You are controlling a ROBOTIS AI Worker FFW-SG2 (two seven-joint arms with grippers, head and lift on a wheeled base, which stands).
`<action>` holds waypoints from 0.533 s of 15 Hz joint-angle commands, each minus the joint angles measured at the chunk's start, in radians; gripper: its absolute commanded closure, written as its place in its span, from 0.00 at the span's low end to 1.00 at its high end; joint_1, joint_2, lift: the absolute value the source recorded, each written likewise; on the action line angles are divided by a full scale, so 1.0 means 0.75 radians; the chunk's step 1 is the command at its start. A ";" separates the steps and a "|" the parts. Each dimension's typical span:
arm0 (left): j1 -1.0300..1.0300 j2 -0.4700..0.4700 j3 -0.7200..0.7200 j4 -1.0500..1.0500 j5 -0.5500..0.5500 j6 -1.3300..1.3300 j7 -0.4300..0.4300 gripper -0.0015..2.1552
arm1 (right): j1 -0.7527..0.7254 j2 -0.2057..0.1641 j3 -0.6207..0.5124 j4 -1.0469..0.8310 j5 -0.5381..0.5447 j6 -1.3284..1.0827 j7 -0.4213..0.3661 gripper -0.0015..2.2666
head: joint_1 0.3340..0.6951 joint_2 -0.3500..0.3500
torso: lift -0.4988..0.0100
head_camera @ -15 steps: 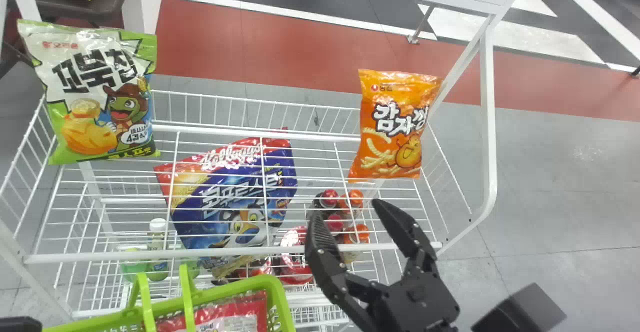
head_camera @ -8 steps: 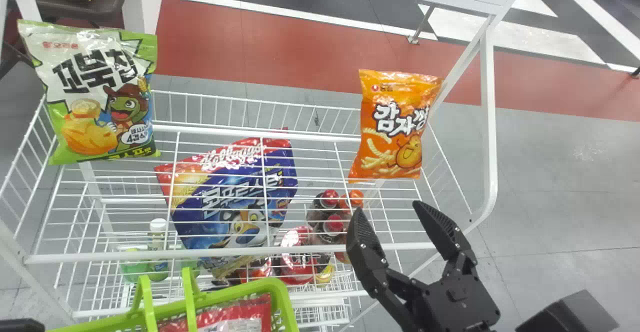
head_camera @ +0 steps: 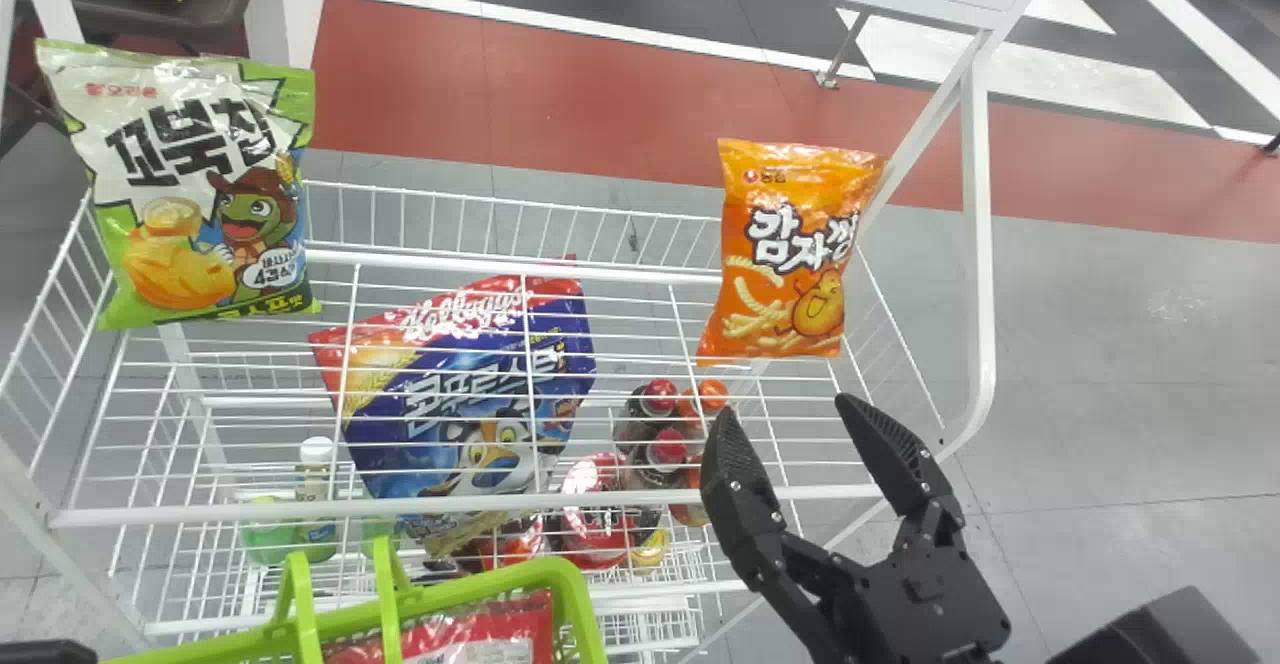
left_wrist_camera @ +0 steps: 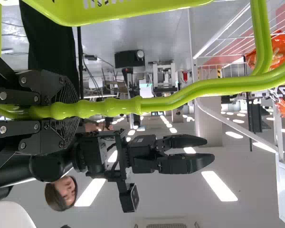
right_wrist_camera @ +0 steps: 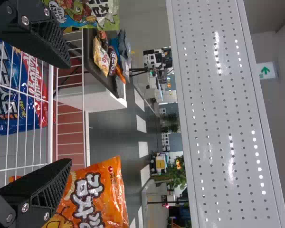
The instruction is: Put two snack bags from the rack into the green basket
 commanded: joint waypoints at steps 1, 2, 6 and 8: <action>0.007 -0.002 0.000 -0.002 0.000 0.002 0.000 0.55 | 0.002 0.001 0.002 0.002 0.000 -0.012 0.000 0.06 | 1.00 0.00 | 0.98; 0.007 -0.002 0.000 -0.004 0.000 0.002 0.000 0.55 | 0.002 -0.001 0.002 0.002 0.000 -0.016 0.000 0.06 | 1.00 0.00 | 0.98; 0.013 0.000 0.002 -0.013 0.000 0.002 0.000 0.55 | 0.002 -0.001 0.006 0.006 0.000 -0.029 0.000 0.06 | 1.00 0.00 | 0.98; 0.011 -0.002 0.002 -0.015 0.000 0.002 0.000 0.55 | 0.002 -0.001 0.006 0.006 0.000 -0.049 0.000 0.06 | 1.00 0.00 | 0.98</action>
